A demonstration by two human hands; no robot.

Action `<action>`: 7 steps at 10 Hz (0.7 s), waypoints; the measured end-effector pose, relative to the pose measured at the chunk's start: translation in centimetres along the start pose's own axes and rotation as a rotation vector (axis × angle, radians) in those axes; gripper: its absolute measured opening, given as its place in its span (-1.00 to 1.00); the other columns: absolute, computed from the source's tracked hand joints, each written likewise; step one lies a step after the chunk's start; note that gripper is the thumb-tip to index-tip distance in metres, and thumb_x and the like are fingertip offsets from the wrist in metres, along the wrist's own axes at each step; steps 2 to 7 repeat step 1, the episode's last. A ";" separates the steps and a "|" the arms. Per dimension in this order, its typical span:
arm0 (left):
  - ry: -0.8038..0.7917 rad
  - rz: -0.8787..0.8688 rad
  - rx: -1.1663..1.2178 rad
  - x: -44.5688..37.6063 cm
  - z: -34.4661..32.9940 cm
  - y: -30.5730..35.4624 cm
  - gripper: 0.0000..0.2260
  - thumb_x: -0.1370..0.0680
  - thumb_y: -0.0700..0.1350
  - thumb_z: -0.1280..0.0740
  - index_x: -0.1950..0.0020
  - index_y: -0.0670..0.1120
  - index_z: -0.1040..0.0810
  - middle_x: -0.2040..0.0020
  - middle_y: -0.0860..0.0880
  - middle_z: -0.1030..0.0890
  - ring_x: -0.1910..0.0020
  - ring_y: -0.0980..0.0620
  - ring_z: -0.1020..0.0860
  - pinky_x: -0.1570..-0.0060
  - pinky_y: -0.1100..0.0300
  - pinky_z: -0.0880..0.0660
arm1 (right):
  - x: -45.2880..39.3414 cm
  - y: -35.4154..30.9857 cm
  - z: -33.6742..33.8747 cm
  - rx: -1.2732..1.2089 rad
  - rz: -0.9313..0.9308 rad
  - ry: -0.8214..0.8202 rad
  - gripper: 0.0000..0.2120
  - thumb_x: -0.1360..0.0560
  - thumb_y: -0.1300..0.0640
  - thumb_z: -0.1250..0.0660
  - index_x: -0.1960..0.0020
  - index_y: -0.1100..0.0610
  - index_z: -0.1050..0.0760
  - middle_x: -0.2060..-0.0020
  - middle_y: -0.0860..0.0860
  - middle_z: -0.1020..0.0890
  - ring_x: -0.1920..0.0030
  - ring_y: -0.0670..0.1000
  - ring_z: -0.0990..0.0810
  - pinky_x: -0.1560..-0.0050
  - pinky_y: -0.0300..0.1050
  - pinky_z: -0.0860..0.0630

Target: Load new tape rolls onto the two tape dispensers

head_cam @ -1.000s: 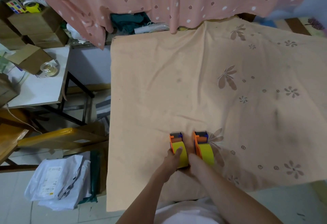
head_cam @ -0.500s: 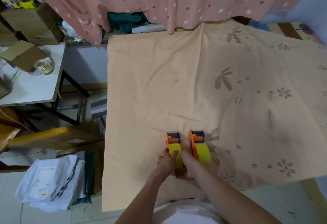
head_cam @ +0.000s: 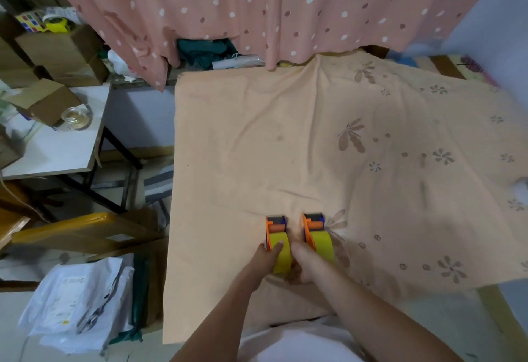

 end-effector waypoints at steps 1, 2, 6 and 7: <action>0.062 0.050 0.024 0.5 0.0 0.1 -0.44 -0.65 0.17 -0.21 -0.49 -0.20 -0.33 -0.42 -0.16 -0.48 -0.30 -0.12 -0.49 -0.06 0.15 -0.40 | 0.7 1.0 0.9 0.078 -0.038 0.008 -0.26 -0.39 -0.54 -0.16 0.09 0.16 -0.57 0.13 0.17 -0.64 0.10 0.15 -0.63 0.13 -0.04 -0.53; 0.062 0.050 0.024 0.5 0.0 0.1 -0.44 -0.65 0.17 -0.21 -0.49 -0.20 -0.33 -0.42 -0.16 -0.48 -0.30 -0.12 -0.49 -0.06 0.15 -0.40 | 0.7 1.0 0.9 0.078 -0.038 0.008 -0.26 -0.39 -0.54 -0.16 0.09 0.16 -0.57 0.13 0.17 -0.64 0.10 0.15 -0.63 0.13 -0.04 -0.53; 0.062 0.050 0.024 0.5 0.0 0.1 -0.44 -0.65 0.17 -0.21 -0.49 -0.20 -0.33 -0.42 -0.16 -0.48 -0.30 -0.12 -0.49 -0.06 0.15 -0.40 | 0.7 1.0 0.9 0.078 -0.038 0.008 -0.26 -0.39 -0.54 -0.16 0.09 0.16 -0.57 0.13 0.17 -0.64 0.10 0.15 -0.63 0.13 -0.04 -0.53; 0.062 0.050 0.024 0.5 0.0 0.1 -0.44 -0.65 0.17 -0.21 -0.49 -0.20 -0.33 -0.42 -0.16 -0.48 -0.30 -0.12 -0.49 -0.06 0.15 -0.40 | 0.7 1.0 0.9 0.078 -0.038 0.008 -0.26 -0.39 -0.54 -0.16 0.09 0.16 -0.57 0.13 0.17 -0.64 0.10 0.15 -0.63 0.13 -0.04 -0.53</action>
Point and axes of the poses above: each hand's wrist, its own x-axis away from the middle knuckle, its own z-axis out of the back of the hand, y = z × x, the point moved 4 cm from there along -x, towards the middle knuckle
